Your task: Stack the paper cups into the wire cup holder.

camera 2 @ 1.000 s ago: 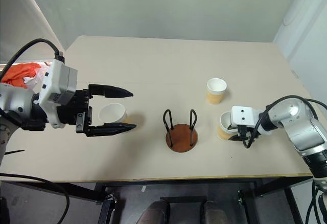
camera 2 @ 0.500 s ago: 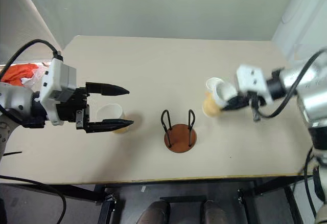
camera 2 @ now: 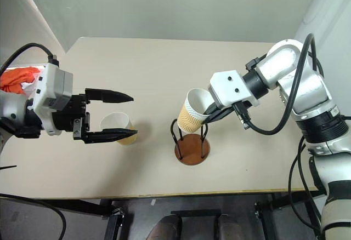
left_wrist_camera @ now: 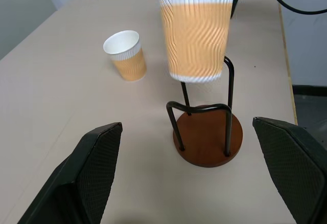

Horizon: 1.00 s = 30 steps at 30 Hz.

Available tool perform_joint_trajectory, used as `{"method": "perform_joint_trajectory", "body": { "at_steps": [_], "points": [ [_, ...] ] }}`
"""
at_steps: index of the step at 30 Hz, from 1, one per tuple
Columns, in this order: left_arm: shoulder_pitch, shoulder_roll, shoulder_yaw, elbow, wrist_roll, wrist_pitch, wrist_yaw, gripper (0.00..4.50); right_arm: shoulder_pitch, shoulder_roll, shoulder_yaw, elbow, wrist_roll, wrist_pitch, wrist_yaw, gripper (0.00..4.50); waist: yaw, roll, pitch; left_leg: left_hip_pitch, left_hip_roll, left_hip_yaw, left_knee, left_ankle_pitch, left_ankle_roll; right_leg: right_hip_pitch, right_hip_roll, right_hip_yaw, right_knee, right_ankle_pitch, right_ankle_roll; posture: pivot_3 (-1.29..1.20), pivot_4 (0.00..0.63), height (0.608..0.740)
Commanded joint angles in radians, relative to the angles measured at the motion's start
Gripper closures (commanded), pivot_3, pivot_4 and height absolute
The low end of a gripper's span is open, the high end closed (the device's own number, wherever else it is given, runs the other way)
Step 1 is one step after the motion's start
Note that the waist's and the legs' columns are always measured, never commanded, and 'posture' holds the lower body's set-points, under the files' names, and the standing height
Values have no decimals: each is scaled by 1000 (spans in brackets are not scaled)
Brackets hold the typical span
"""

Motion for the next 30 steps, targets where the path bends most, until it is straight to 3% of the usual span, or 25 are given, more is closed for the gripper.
{"method": "perform_joint_trajectory", "body": {
  "at_steps": [1, 4, 7, 12, 18, 24, 30],
  "points": [
    [9, 16, 48, -41, -22, 4, 14, 0, 1, 0, 16, 14, -46, -58, 4, 4468, 1, 0, 0, 0, 0, 0, 0, 0, 0, 0, 0, 0, 1, 0, -1, 0, 150, 740],
    [19, 19, 56, -49, -28, 8, 21, 0, 5, -3, 34, 21, -55, -75, 4, 4468, 0, 0, 0, 1, 0, 0, 1, 0, 0, 0, 0, 0, 4, -1, -2, 0, 150, 740],
    [26, 22, 62, -54, -34, 9, 27, 0, 5, -2, 48, 23, -63, -82, 4, 3830, -1, 0, 0, 2, 0, 0, 1, 1, -1, -1, 0, 0, 6, -1, -2, 0, 150, 740],
    [22, 28, 47, -35, -17, -3, 36, 0, 3, 11, 38, 26, -76, -80, 4, 2143, -2, 0, 0, 2, 1, 0, 1, 1, -1, -1, 0, 0, 6, -1, -3, 0, 150, 740],
    [-47, 6, -63, 19, 123, -64, 126, 0, -17, 54, -34, 81, -75, -26, -50, 66, -1, 0, 0, 2, 1, 0, 1, 1, -1, -1, 0, 0, 6, -1, -3, 0, 150, 740],
    [-218, -83, -216, 184, 356, -162, 290, 0, -109, 97, -90, 413, -191, -73, -232, 23, 2, 0, 0, 2, 0, -1, 2, 2, -3, -2, -1, 0, 6, 1, -6, 0, 150, 740],
    [-288, -182, -282, 210, 408, -170, 316, 0, -209, 150, -103, 880, -307, -184, -386, 23, 6, 0, 0, 0, 0, -1, 0, 1, -3, -4, -2, 0, 5, 4, -3, 0, 150, 740]
  ]
}}
